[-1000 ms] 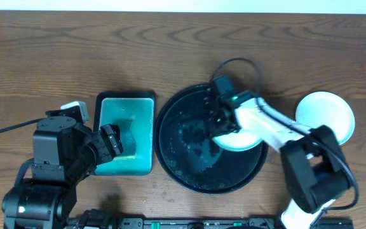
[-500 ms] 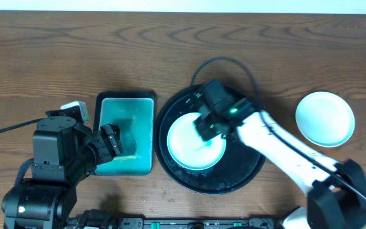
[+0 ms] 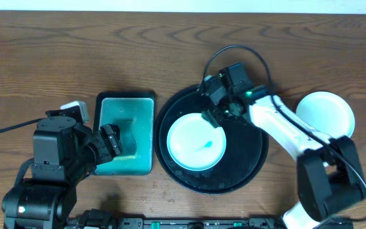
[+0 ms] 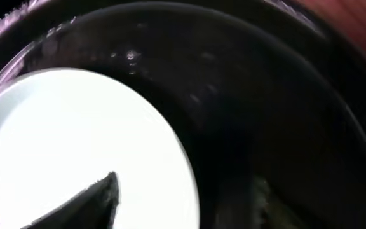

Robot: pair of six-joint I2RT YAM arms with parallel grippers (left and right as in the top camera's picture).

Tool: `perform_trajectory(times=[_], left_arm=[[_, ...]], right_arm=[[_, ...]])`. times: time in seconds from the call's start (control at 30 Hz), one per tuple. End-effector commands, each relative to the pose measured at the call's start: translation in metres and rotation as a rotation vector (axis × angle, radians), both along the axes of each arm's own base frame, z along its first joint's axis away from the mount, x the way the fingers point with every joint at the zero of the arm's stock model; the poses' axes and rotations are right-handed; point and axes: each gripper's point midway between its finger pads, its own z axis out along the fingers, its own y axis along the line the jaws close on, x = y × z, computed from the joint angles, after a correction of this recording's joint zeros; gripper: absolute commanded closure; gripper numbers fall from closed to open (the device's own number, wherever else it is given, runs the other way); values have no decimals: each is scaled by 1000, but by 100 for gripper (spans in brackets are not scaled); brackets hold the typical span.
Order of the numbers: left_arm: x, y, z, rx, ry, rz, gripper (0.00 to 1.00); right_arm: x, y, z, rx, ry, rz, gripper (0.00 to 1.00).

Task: Clean dirty plates on tray and stack at the side
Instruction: 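Grasp the rim of the green plate on the tray with the right gripper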

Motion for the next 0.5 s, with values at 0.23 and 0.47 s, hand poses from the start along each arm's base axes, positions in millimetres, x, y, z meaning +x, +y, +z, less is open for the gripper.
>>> perform_trajectory(times=[0.23,0.47], left_arm=[[0,-1,5,0,-12,-12,19],[0,-1,5,0,-12,-12,19]], right_arm=[[14,22,-39,-108,-176,347,76],[1,21,-43,-87,-100,316,75]])
